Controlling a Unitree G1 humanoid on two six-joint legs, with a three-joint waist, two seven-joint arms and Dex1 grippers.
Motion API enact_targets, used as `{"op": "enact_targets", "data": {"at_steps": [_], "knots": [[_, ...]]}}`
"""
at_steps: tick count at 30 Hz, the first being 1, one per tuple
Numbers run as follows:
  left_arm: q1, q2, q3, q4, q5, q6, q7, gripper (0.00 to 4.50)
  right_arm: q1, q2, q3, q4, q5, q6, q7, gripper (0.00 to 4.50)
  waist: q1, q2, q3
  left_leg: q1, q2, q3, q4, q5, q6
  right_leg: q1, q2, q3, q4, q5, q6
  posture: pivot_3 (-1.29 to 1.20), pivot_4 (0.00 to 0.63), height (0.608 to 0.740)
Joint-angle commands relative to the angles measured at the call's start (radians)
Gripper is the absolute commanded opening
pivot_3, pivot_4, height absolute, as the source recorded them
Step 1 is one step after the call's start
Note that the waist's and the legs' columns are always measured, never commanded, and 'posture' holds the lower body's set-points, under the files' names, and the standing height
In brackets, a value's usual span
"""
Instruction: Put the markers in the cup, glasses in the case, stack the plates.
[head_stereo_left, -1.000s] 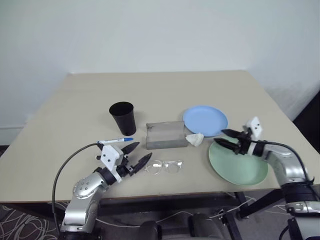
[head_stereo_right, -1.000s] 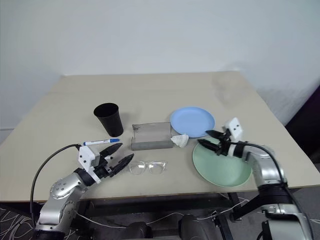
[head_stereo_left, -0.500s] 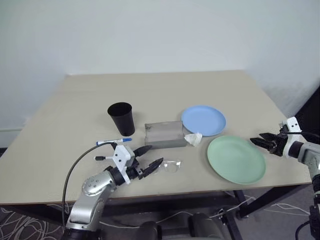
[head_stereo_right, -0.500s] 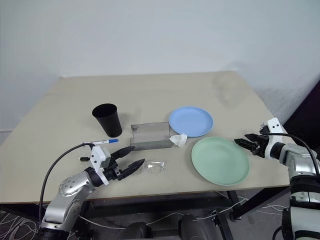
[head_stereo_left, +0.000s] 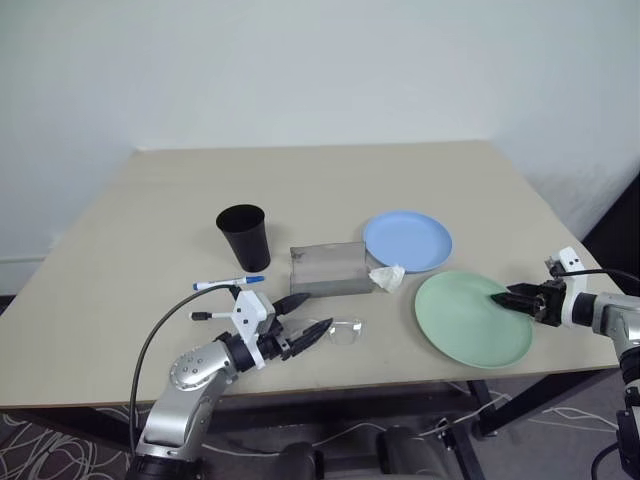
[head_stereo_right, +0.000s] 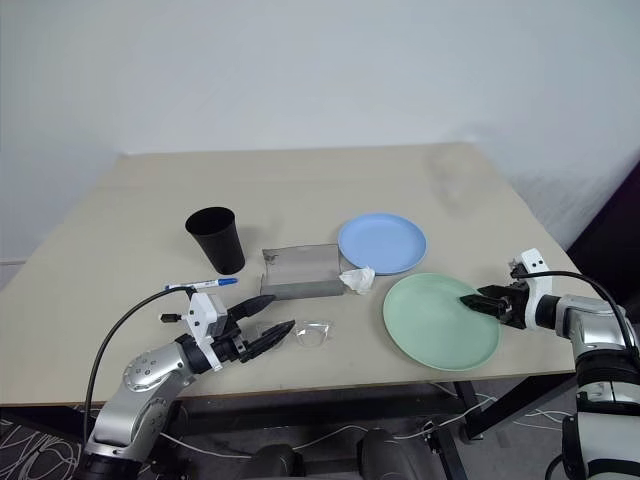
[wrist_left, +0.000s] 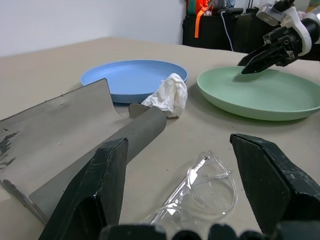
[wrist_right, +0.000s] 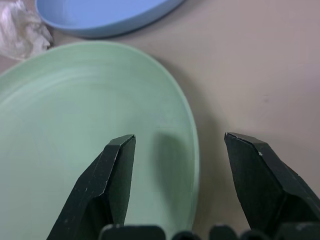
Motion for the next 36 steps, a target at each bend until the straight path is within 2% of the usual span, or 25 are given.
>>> {"op": "enact_targets", "data": {"at_steps": [1,3,10,16,21,25,30,36], "knots": [[-0.026,0.003,0.004,-0.050,-0.015,0.002,-0.002,3.46,-0.017,-0.010,-0.009,-0.003,-0.003,0.002,0.013,2.91,0.000,0.000,0.000,0.000,0.000,0.000,0.000,0.000,0.000,0.000,0.000,0.000,0.000,0.000,0.000,0.00,0.000,0.737],[-0.026,0.003,0.003,-0.049,-0.014,0.003,-0.003,3.48,-0.018,-0.010,-0.007,-0.003,-0.008,0.006,0.019,2.50,0.000,0.000,0.000,0.000,0.000,0.000,0.000,0.000,0.000,0.000,0.000,0.000,0.000,0.000,0.000,0.00,0.000,0.737],[-0.019,0.001,-0.004,-0.035,-0.009,-0.007,-0.014,3.48,-0.023,-0.005,-0.015,-0.006,0.004,0.036,0.045,0.07,0.000,0.000,0.000,0.000,0.000,0.000,0.000,0.000,0.000,0.000,0.000,0.000,0.000,0.000,0.000,0.00,0.000,0.737],[-0.019,0.001,-0.005,-0.025,-0.006,-0.013,-0.022,3.48,-0.036,0.002,-0.025,-0.001,0.021,0.064,0.068,0.02,0.000,0.000,0.000,0.000,0.000,0.000,0.000,0.000,0.000,0.000,0.000,0.000,0.000,0.000,0.000,0.00,0.000,0.737],[-0.017,0.002,-0.005,-0.017,-0.003,-0.019,-0.029,3.48,-0.048,0.013,-0.068,-0.077,0.110,0.142,0.147,0.02,0.000,0.000,0.000,0.000,0.000,0.000,0.000,0.000,0.000,0.000,0.000,0.000,0.000,0.000,0.000,0.00,0.000,0.737],[-0.016,0.002,-0.006,-0.012,-0.001,-0.024,-0.032,3.48,-0.068,0.027,-0.088,-0.155,0.157,0.180,0.146,0.02,0.000,0.000,0.000,0.000,0.000,0.000,0.000,0.000,0.000,0.000,0.000,0.000,0.000,0.000,0.000,0.00,0.000,0.737],[-0.017,0.001,-0.006,-0.004,0.000,-0.028,-0.036,3.48,-0.149,0.079,-0.104,-0.199,0.156,0.183,0.025,0.02,0.000,0.001,0.000,0.000,0.000,0.000,0.001,0.000,0.000,0.000,0.000,0.000,0.000,0.000,0.000,0.00,0.000,0.737],[-0.028,-0.003,-0.010,0.013,-0.001,-0.035,-0.037,3.48,-0.359,0.173,-0.118,-0.029,0.104,0.195,-0.244,0.02,-0.001,0.001,0.000,-0.001,0.001,0.000,0.001,0.000,0.000,-0.002,0.000,-0.001,0.001,0.000,0.000,0.00,0.000,0.737]]}}
